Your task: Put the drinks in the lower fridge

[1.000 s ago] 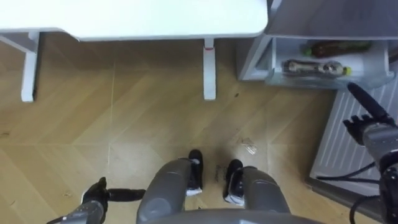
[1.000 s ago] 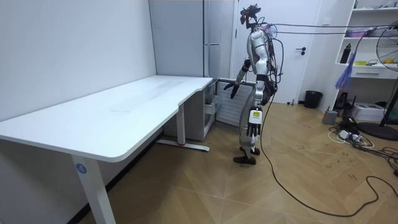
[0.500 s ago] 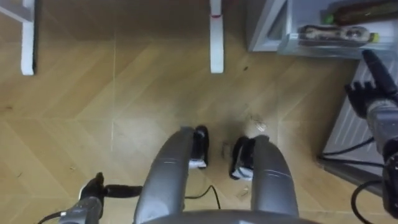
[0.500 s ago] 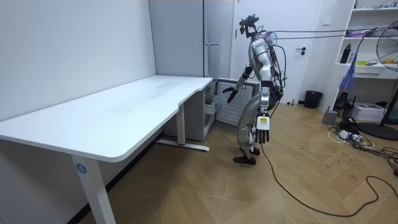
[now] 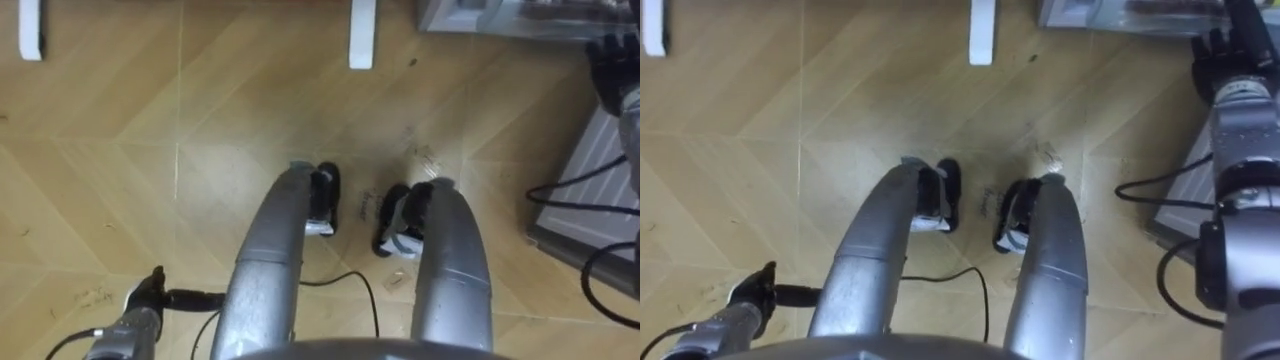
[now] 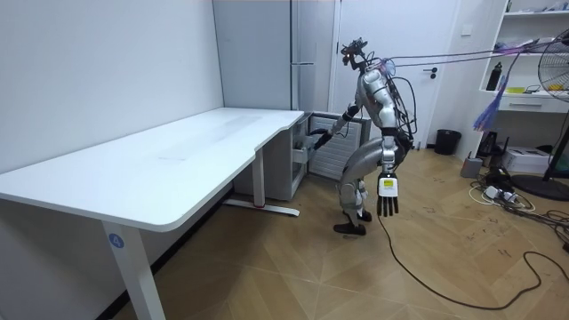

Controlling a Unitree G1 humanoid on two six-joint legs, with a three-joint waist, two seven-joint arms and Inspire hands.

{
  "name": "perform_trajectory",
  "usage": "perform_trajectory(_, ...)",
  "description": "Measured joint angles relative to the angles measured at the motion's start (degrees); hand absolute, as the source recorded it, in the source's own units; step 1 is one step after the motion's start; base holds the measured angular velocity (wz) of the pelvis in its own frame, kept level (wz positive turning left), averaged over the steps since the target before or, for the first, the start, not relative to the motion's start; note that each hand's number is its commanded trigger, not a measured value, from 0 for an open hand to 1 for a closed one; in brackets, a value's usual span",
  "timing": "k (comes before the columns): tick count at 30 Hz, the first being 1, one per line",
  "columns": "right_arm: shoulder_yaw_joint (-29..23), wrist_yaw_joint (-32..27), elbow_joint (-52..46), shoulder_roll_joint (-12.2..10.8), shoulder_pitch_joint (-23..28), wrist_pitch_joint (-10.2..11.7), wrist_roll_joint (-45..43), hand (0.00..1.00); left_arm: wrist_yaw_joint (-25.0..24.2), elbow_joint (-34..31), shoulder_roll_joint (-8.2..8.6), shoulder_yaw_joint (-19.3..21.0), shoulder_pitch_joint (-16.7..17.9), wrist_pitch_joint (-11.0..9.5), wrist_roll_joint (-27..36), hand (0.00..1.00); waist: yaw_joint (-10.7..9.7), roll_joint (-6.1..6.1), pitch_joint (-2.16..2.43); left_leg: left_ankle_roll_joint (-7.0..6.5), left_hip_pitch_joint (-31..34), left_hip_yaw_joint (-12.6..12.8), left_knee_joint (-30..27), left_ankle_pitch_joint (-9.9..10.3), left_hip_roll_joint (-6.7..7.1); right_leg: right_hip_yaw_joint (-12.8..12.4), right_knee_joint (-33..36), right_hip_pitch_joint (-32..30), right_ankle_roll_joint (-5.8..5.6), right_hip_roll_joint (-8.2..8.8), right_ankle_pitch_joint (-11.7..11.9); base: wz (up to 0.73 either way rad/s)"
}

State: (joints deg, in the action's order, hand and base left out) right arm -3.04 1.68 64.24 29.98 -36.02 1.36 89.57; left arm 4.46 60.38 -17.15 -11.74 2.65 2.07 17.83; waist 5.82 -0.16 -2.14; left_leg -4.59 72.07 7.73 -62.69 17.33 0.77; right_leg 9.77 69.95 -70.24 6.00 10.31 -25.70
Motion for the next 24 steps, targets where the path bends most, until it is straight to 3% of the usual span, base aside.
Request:
perform_trajectory(7,0.9,-4.4,-0.7,0.1,-2.9,-0.4,0.0,0.00,1.8,-4.8,0.00,0.0,1.7,-0.2,-1.6,0.00,-0.9,-0.21,-0.11,0.01,0.6,0.4,0.3,-0.1,0.33,0.3,0.0,-0.8,-0.22,1.24,0.3,-0.02)
perform_trajectory(10,1.9,-7.1,-2.2,0.1,-3.3,-0.4,0.4,0.00,3.3,-6.3,-0.07,0.3,2.3,-1.4,-1.9,0.00,-1.1,-1.04,-0.10,-0.20,0.2,0.6,1.2,-0.4,0.96,0.3,-0.2,-0.9,-0.25,2.05,0.3,-0.01)
perform_trajectory(15,4.1,-14.0,-9.8,1.2,-5.5,-0.3,0.2,0.00,4.3,-6.4,-0.64,0.3,3.7,-2.4,-2.2,0.00,-1.7,-1.56,-0.26,-0.31,-0.7,1.0,2.1,-0.5,0.87,0.2,-0.7,-0.5,-0.34,2.20,0.5,-0.02)
perform_trajectory(17,5.3,-14.7,-11.4,1.2,-8.7,0.1,0.1,0.00,4.9,-6.3,-1.43,0.3,3.8,-2.6,-2.2,0.00,-2.1,-1.78,-0.38,-0.07,-1.3,0.6,3.0,-1.0,0.76,0.9,-1.4,0.4,0.76,2.00,0.8,0.08)
perform_trajectory(20,6.1,-13.6,-11.3,1.3,-12.0,1.9,-0.3,0.00,4.9,-6.3,-1.93,0.2,4.0,-3.3,-2.2,0.00,-1.9,-1.78,-0.38,0.45,-1.7,-0.5,3.1,-1.1,0.35,2.1,-2.3,1.7,1.41,1.28,0.7,0.08)
perform_trajectory(24,7.3,-12.8,-11.2,1.5,-11.7,2.1,-1.6,0.00,4.8,-6.5,-1.98,0.0,4.7,-3.0,-2.2,0.00,-1.3,-1.78,-0.38,1.24,-1.6,-1.4,3.1,-1.1,-0.04,3.2,-3.2,2.2,2.27,0.68,1.0,-0.07)
